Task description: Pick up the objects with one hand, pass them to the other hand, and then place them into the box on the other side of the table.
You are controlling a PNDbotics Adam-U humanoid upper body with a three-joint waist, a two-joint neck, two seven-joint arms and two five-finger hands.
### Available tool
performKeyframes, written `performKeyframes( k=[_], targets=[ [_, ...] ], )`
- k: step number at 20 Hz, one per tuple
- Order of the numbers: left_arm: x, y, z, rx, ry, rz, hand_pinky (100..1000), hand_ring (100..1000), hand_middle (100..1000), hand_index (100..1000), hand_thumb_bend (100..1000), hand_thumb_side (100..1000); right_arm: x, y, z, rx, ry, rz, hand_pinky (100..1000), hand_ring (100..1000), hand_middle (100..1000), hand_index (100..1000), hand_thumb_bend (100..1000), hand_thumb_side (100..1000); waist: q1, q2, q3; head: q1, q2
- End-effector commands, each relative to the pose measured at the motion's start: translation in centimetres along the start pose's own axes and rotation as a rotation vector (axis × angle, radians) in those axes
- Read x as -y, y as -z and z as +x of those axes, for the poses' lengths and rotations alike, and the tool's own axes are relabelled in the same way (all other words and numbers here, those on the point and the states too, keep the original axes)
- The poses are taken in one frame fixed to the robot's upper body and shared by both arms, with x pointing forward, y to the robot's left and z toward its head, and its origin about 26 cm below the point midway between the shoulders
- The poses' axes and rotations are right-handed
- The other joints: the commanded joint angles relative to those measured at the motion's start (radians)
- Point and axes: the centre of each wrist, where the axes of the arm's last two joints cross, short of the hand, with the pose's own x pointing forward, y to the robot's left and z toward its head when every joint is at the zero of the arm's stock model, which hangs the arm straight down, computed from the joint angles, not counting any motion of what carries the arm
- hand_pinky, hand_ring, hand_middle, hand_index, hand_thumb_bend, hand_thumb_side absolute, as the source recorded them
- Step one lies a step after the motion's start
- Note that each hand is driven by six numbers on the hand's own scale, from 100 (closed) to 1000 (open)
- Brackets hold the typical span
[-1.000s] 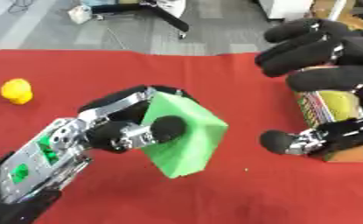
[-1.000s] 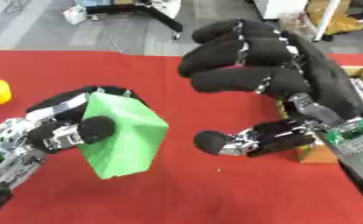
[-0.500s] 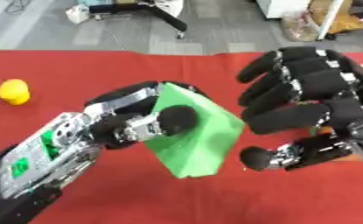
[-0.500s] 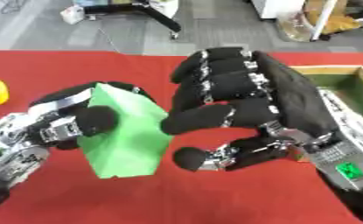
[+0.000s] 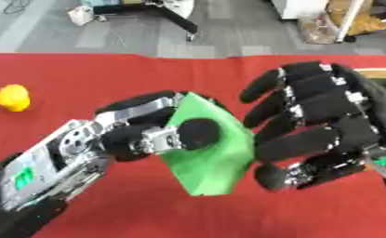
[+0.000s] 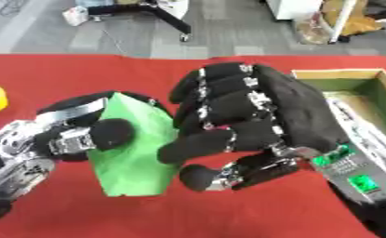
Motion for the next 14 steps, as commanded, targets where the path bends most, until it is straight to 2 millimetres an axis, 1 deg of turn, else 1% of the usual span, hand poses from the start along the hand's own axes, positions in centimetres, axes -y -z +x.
performKeyframes(
  k=[1, 2, 4, 6, 7, 11, 14],
  targets=[
    [-0.47, 0.0, 0.58, 0.008, 0.049, 0.016, 645, 476, 415, 531, 100, 589, 0.52, 0.49, 0.02, 0.023, -0.005, 0.022, 658, 599, 634, 838, 143, 100, 0.003, -0.01, -0.002, -0.003, 0.003],
    [-0.52, 0.01, 0.44, 0.005, 0.055, 0.019, 645, 476, 415, 531, 100, 588, 0.53, 0.49, 0.02, 0.022, -0.004, 0.026, 665, 614, 652, 846, 139, 100, 0.002, -0.01, -0.002, -0.003, 0.004],
    [-0.63, 0.01, 0.23, 0.0, 0.07, 0.027, 645, 477, 416, 532, 100, 574, 0.43, 0.47, 0.06, 0.022, 0.0, 0.039, 672, 630, 681, 874, 100, 100, 0.002, -0.01, -0.002, -0.001, 0.005],
    [-0.79, -0.02, 0.1, -0.002, 0.093, 0.036, 646, 477, 416, 532, 100, 553, 0.26, 0.41, 0.16, 0.019, 0.009, 0.059, 679, 647, 712, 899, 100, 111, 0.001, -0.01, -0.002, 0.0, 0.005],
    [-0.87, -0.06, 0.05, -0.001, 0.105, 0.043, 646, 478, 417, 533, 100, 546, 0.15, 0.34, 0.22, 0.016, 0.014, 0.073, 688, 665, 738, 922, 100, 122, 0.001, -0.01, -0.003, 0.0, 0.004],
    [-1.12, -0.28, -0.23, 0.0, 0.138, 0.059, 647, 478, 418, 534, 100, 536, 0.23, 0.29, 0.21, 0.006, 0.02, 0.155, 745, 749, 818, 960, 100, 186, 0.001, -0.011, -0.005, 0.002, 0.003],
    [-1.23, -0.49, -0.11, 0.01, 0.158, 0.069, 648, 479, 418, 534, 100, 512, 0.36, 0.23, 0.17, -0.002, 0.018, 0.201, 773, 783, 843, 970, 100, 193, 0.002, -0.011, -0.007, 0.002, 0.002]
  ],
)
